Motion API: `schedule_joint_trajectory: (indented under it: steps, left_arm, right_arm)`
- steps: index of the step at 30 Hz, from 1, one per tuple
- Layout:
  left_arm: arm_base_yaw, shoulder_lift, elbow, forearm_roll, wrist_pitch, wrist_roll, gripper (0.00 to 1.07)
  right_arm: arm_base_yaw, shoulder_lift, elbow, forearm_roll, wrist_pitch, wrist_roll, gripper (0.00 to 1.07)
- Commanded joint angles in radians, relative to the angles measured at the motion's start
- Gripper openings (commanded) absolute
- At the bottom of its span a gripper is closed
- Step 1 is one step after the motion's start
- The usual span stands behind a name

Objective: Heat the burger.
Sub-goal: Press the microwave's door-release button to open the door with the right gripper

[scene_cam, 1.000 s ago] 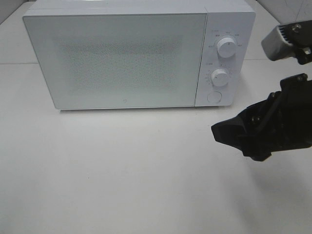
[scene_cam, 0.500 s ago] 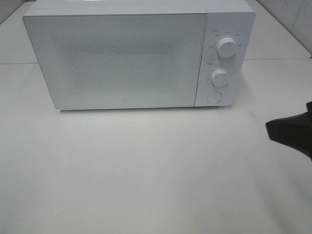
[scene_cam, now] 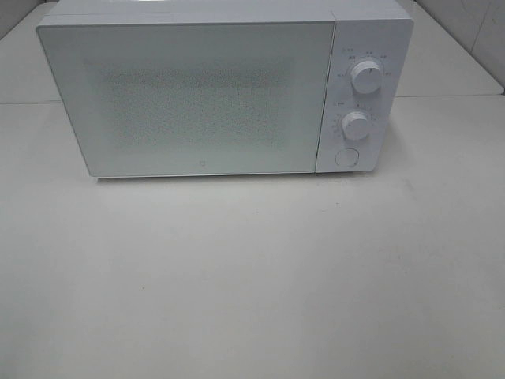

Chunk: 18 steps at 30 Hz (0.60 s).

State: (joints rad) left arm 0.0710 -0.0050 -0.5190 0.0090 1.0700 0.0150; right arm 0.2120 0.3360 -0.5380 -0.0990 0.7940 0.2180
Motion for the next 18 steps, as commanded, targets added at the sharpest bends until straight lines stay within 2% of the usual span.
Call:
schedule_joint_trajectory:
  steps: [1,9,18]
  left_arm:
    - [0.002,-0.015,0.000,-0.001,0.001,0.000,0.98]
    - [0.002,-0.015,0.000,-0.001,0.001,0.000,0.98]
    - [0.002,-0.015,0.000,-0.001,0.001,0.000,0.98]
  right_arm:
    - [-0.030,-0.072,0.020,-0.003,0.019,-0.001,0.74]
    - [-0.137,-0.272,0.026,0.046,0.038,-0.057,0.74]
    - [-0.163,-0.367,0.046,0.049,0.167,-0.064,0.74]
